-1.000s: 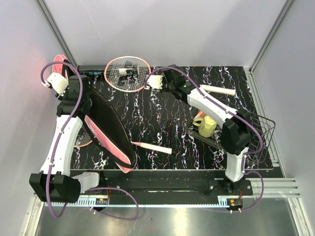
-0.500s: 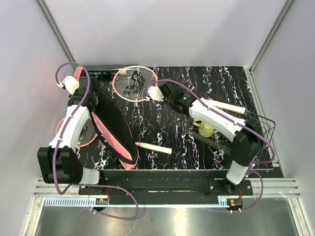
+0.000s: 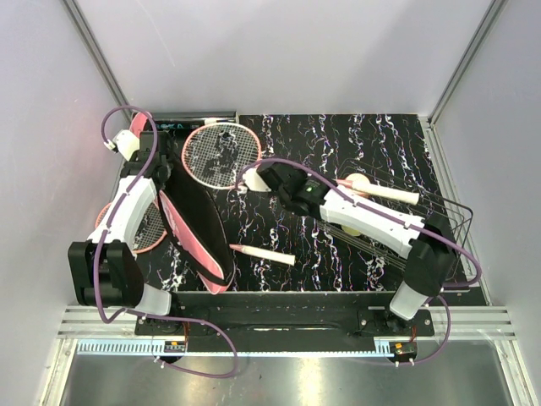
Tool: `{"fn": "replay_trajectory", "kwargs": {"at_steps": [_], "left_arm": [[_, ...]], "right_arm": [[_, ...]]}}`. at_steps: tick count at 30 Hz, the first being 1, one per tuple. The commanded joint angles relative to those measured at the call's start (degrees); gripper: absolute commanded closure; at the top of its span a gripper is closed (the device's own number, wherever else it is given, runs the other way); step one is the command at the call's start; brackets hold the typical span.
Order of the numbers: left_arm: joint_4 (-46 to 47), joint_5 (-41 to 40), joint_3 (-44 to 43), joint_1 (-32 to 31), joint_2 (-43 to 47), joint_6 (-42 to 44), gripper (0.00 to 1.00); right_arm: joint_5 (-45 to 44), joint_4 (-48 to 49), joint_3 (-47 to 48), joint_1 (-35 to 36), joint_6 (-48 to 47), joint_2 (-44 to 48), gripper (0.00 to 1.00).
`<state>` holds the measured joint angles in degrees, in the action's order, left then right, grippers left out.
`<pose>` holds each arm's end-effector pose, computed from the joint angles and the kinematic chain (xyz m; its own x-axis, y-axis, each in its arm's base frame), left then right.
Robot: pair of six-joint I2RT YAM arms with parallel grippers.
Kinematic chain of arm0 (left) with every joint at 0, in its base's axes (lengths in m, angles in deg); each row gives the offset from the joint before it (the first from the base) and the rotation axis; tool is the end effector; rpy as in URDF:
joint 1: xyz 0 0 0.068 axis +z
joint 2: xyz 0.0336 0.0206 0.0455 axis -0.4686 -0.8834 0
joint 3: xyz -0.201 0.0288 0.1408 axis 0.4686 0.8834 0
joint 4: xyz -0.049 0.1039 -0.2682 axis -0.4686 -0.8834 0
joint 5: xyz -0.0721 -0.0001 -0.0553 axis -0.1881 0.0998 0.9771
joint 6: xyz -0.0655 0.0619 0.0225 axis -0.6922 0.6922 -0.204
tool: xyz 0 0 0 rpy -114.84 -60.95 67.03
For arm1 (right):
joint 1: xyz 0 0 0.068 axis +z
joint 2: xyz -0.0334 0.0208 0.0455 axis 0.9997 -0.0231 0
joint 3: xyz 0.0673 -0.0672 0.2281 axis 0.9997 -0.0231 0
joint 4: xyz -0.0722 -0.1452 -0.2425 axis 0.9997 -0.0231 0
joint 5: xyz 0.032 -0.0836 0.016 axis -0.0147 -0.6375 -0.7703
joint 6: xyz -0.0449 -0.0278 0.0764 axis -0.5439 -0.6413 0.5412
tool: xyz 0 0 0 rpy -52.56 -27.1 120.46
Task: Pack up the badminton gear
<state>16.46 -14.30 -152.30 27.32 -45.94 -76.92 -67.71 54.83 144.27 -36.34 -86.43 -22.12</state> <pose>0.3752 0.0391 0.2332 -0.2268 -0.6203 -0.7508 -0.7569 0.5974 -0.2650 0.3032 0.3128 0.2582 0.0527 -0.9904 -0.1280 -0.5591 0.0770 -0.8255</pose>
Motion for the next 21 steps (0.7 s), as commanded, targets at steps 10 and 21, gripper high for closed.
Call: {"fn": "replay_trajectory", "kwargs": {"at_steps": [10, 21], "left_arm": [[3.01, 4.17, -3.66, 0.36, 1.29, -0.87, 1.00], [19.35, 24.29, 4.41, -1.22, 6.30, 0.01, 1.00]], "right_arm": [[-6.59, 1.14, 2.02, 8.04, -1.35, -3.77, 1.00], [-11.16, -10.36, 27.46, 10.94, 16.30, -20.79, 1.00]]}}
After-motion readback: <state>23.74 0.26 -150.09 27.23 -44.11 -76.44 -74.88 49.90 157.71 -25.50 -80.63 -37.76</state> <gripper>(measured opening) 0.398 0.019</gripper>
